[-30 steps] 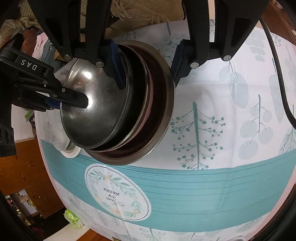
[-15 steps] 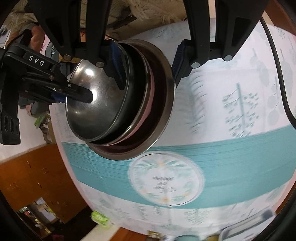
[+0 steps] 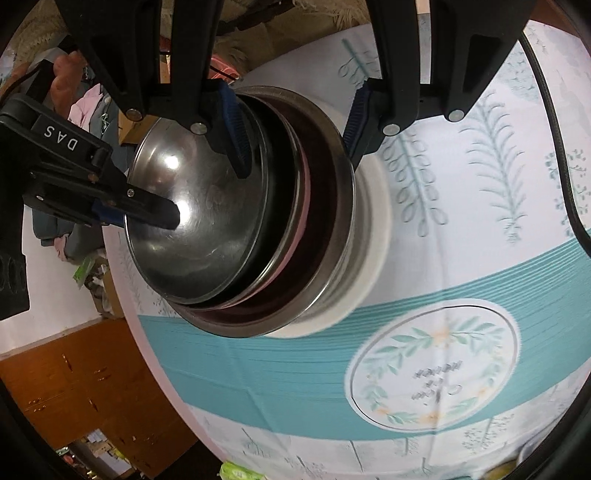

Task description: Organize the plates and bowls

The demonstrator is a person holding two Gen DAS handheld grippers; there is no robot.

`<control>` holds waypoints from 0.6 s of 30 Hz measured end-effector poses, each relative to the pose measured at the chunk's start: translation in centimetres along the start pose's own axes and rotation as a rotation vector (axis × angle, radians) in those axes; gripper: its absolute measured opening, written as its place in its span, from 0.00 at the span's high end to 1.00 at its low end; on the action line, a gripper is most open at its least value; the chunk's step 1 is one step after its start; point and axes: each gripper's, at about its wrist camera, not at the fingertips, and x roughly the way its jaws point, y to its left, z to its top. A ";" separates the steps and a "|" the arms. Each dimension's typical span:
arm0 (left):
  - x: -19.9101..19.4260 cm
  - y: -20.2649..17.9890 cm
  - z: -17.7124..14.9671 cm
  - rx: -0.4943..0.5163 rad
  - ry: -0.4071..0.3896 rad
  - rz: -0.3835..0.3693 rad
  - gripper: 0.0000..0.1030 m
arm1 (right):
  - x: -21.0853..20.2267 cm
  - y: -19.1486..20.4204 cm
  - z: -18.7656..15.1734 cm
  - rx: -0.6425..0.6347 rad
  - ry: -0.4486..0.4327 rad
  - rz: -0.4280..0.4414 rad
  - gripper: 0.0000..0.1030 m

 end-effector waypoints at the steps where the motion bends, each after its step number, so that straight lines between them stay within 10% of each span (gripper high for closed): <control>1: 0.4 -0.1 0.1 -0.001 0.005 0.000 0.55 | 0.1 -0.4 -0.1 0.005 0.004 0.001 0.75; 18: 2.2 -1.2 0.8 -0.001 0.004 0.004 0.49 | 2.4 -2.2 0.3 0.028 0.036 -0.026 0.71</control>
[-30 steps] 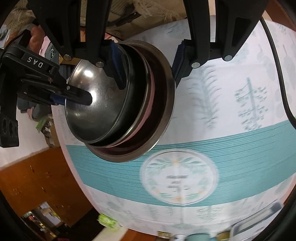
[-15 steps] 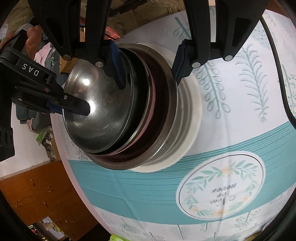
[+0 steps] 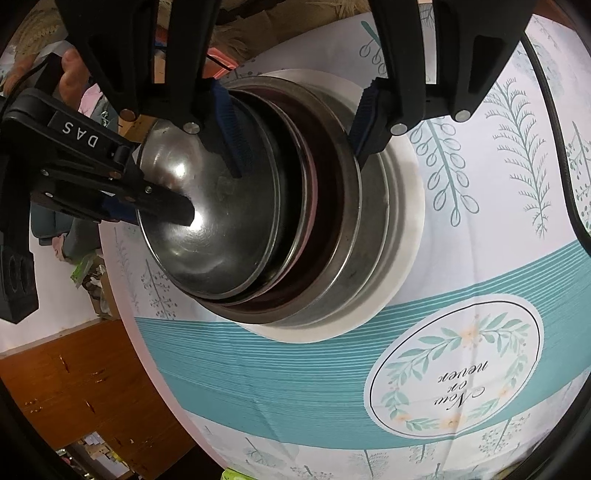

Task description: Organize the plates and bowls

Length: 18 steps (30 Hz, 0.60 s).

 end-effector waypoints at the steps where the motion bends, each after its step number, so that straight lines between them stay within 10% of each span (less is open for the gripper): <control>1: 0.3 -0.3 0.4 0.000 -0.001 0.001 0.49 | 0.0 0.0 0.0 0.000 -0.002 -0.002 0.70; 18: -2.5 -1.3 0.0 0.033 -0.104 0.042 0.25 | -1.2 0.1 -0.7 -0.016 -0.044 -0.025 0.68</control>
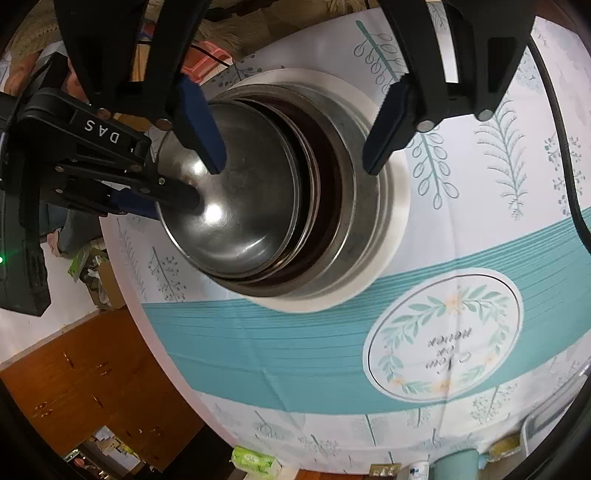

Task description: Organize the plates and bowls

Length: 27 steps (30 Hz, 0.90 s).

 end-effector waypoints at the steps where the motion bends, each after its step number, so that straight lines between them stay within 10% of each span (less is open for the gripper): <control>1: -0.4 0.0 0.0 -0.002 -0.007 0.002 0.24 | -0.2 0.0 0.0 -0.002 -0.004 0.000 0.68; 27: -9.1 -1.4 -2.2 -0.069 -0.292 0.219 0.12 | -5.9 2.8 -1.9 -0.092 -0.195 -0.034 0.68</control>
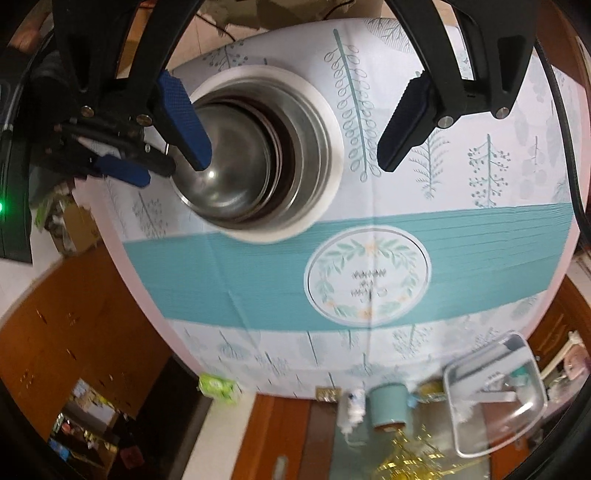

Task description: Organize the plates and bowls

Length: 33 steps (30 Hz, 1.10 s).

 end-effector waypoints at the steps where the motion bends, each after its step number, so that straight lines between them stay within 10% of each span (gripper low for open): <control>1: -0.4 -0.1 0.0 -0.003 -0.016 0.010 0.12 | -0.3 0.0 0.0 -0.001 -0.008 -0.001 0.68; 33: -6.0 -4.3 -1.1 0.011 -0.187 0.151 0.07 | -9.2 -0.3 -2.4 0.036 -0.246 -0.052 0.66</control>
